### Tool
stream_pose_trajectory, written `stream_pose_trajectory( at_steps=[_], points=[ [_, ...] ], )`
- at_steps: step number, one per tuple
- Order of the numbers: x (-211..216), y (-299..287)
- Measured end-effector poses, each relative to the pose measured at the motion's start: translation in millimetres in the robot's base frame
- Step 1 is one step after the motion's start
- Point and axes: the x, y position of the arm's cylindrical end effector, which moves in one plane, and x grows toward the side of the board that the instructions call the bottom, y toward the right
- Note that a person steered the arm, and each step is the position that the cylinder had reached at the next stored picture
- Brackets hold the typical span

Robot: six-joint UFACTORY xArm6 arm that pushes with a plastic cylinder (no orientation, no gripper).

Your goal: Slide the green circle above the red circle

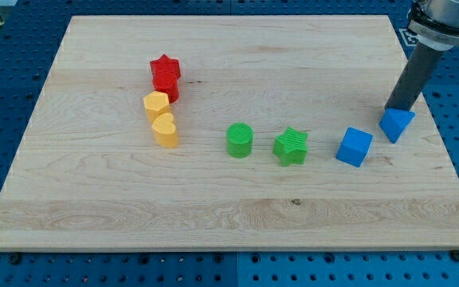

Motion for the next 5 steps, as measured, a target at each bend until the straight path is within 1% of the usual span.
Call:
stream_pose_trajectory(
  at_steps=[1,3,4,5],
  points=[
    [19.3,0.0],
    [37.2,0.0],
    [39.3,0.0],
    [31.3,-1.9]
  ],
)
